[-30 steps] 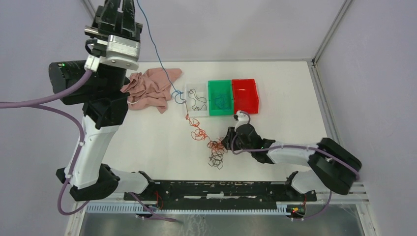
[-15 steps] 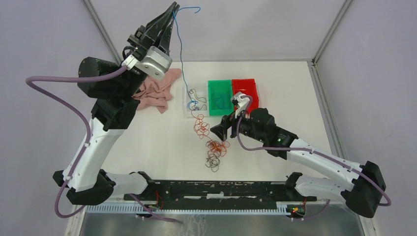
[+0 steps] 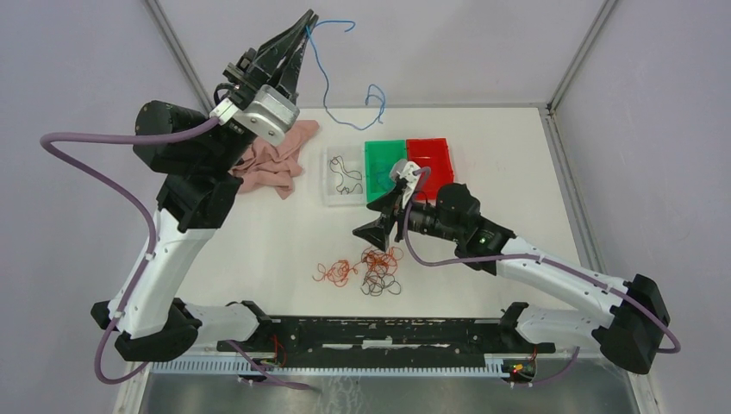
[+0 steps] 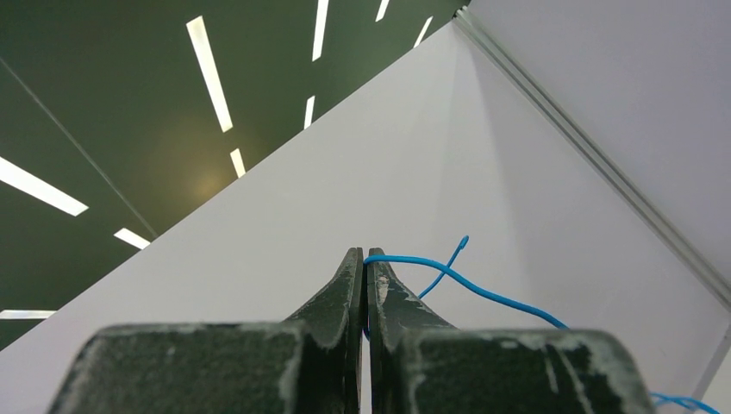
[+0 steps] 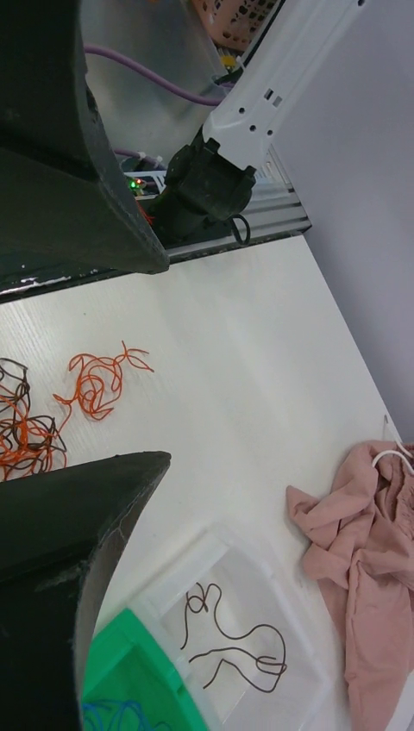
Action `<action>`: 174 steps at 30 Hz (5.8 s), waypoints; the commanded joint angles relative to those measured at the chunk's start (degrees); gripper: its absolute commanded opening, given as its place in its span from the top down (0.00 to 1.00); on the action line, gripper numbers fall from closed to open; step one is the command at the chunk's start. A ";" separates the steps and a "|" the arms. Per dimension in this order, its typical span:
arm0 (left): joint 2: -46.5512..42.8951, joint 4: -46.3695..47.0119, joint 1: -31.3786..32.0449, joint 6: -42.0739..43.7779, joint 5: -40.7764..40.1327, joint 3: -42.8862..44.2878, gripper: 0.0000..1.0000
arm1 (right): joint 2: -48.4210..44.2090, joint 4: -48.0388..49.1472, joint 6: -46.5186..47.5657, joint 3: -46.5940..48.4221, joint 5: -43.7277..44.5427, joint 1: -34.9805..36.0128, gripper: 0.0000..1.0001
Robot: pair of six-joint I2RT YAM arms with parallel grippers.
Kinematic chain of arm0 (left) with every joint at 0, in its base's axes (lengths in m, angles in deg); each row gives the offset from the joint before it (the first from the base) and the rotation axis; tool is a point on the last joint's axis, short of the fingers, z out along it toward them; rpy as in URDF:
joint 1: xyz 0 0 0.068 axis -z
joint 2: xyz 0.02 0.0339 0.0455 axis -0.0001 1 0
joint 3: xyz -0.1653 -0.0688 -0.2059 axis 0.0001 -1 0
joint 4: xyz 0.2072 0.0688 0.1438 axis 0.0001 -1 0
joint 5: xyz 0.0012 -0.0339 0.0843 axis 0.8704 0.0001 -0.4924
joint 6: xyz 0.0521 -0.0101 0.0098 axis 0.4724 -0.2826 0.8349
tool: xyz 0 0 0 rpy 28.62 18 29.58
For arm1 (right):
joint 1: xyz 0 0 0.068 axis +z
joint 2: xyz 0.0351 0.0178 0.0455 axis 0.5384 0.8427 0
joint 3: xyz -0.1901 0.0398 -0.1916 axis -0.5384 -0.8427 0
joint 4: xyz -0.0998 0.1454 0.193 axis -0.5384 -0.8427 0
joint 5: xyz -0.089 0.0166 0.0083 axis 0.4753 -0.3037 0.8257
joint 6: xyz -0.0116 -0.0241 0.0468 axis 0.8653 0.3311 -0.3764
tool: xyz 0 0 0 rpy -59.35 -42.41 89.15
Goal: Untangle the cables
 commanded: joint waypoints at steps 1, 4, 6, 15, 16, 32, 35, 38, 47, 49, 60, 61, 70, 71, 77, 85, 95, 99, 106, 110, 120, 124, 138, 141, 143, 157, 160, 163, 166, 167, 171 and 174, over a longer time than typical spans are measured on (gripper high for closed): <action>-0.98 0.35 0.38 -3.35 -0.31 -1.00 0.97 | -1.48 2.87 0.09 -0.63 6.99 0.25 0.18; -2.02 -0.41 0.44 -5.41 -1.35 -6.09 0.97 | -4.89 0.01 -1.08 -4.94 18.51 0.17 0.18; -2.77 -0.63 0.38 -6.66 -2.67 -10.31 0.97 | -7.86 -1.94 -2.79 -8.56 27.14 -0.04 0.17; 1.65 -2.66 0.38 -11.94 -13.32 -20.78 0.97 | -14.03 -7.42 -10.78 -16.51 49.05 -2.29 0.19; 2.80 -2.91 0.39 -11.80 -14.23 -20.84 0.97 | -13.52 -8.65 -11.72 -16.25 50.93 -2.62 0.19; 23.46 -0.59 -2.78 -2.52 -17.92 -19.10 0.97 | -12.12 -16.93 -23.13 -17.64 61.98 -9.50 0.22; 27.08 0.41 -3.28 -1.18 -17.83 -18.13 0.97 | -13.05 -17.23 -22.88 -17.64 61.99 -10.16 0.23; 30.29 1.57 -3.40 0.06 -17.55 -17.69 0.97 | -13.75 -17.56 -22.83 -17.54 61.52 -10.78 0.23; 39.14 0.70 -3.70 0.01 -17.58 -16.17 0.97 | -16.61 -19.80 -22.46 -17.00 61.85 -11.37 0.23; 41.09 -3.43 -3.74 -0.75 -16.17 -14.41 0.97 | -17.03 -20.37 -22.30 -16.82 62.10 -11.53 0.23; 50.50 -13.66 -4.34 -7.52 -10.40 -7.42 0.97 | -17.39 -22.91 -21.33 -14.70 62.40 -12.21 0.23; 50.92 -13.92 -4.28 -7.70 -10.21 -7.47 0.97 | -17.50 -23.14 -21.31 -14.66 62.42 -12.24 0.24; 55.38 -21.68 -4.99 -7.26 -8.38 0.14 0.56 | -17.88 -25.32 -20.90 -12.98 61.41 -12.49 0.24; 55.70 -24.26 -5.20 -6.68 -7.75 2.26 0.48 | -18.01 -25.54 -20.81 -12.69 61.33 -12.49 0.23; 54.79 -35.28 -6.46 0.39 -6.14 9.83 0.21 | -18.39 -26.99 -21.38 -11.53 60.28 -12.61 0.24; 51.72 -41.26 -7.43 7.36 -7.49 12.71 0.04 | -19.96 -28.13 -22.60 -11.23 59.38 -12.66 0.24; 40.60 -56.33 -8.74 -1.69 7.35 7.54 0.00 | -15.00 -19.78 -18.52 -12.77 43.20 -12.65 0.23; 33.20 -60.22 -12.50 -2.94 14.54 -0.71 0.00 | -6.91 -17.23 -17.21 -10.01 32.24 -12.49 0.24; 15.53 -58.76 -16.84 3.93 15.34 -29.83 0.04 | 3.14 -12.16 -16.64 -7.19 27.43 -7.77 0.24; 10.18 -57.38 -17.10 5.56 15.62 -40.79 0.11 | 6.62 -10.57 -18.41 -6.00 26.72 -6.46 0.25; 7.67 -60.04 -17.10 25.03 16.37 -53.02 0.22 | 6.34 -9.92 -20.51 -7.18 27.08 -6.05 0.27; 12.25 -60.26 -17.07 28.06 18.92 -52.48 0.24 | 5.93 -10.50 -20.98 -7.18 27.15 -6.04 0.28; 18.29 -61.51 -15.29 33.29 21.71 -51.52 0.48 | 5.05 -11.74 -21.54 -7.71 28.57 -6.03 0.32; 17.12 -60.41 -14.40 32.41 22.16 -53.02 0.66 | 4.94 -11.80 -21.74 -7.80 28.88 -6.06 0.32; 16.07 -59.49 -14.17 31.75 22.12 -53.64 0.79 | 4.74 -11.68 -21.92 -7.92 29.09 -6.06 0.32; 3.78 -65.42 -14.17 20.58 23.93 -41.78 0.97 | 2.28 -5.60 -22.10 -8.96 25.43 -5.94 0.28; 2.59 -70.15 -14.16 17.24 27.27 -31.94 0.97 | 1.54 0.07 -20.24 -9.57 22.25 -5.17 0.25; 1.02 -71.16 -14.19 12.73 30.42 -26.61 0.97 | 0.38 7.67 -16.56 -10.38 18.81 -3.44 0.21; -1.00 -71.08 -14.10 8.98 33.65 -23.80 0.97 | -1.09 15.04 -13.10 -11.66 14.80 -2.03 0.18; -1.48 -70.93 -14.13 8.22 34.21 -23.09 0.97 | -1.51 16.65 -12.12 -11.70 13.47 -1.70 0.17; -3.26 -67.67 -14.12 1.66 37.47 -21.13 0.97 | -1.77 18.54 -8.89 -9.40 8.67 -0.28 0.17; -3.65 -65.99 -14.06 -1.15 39.03 -19.21 0.97 | -0.61 18.32 -7.93 -6.72 5.83 1.01 0.18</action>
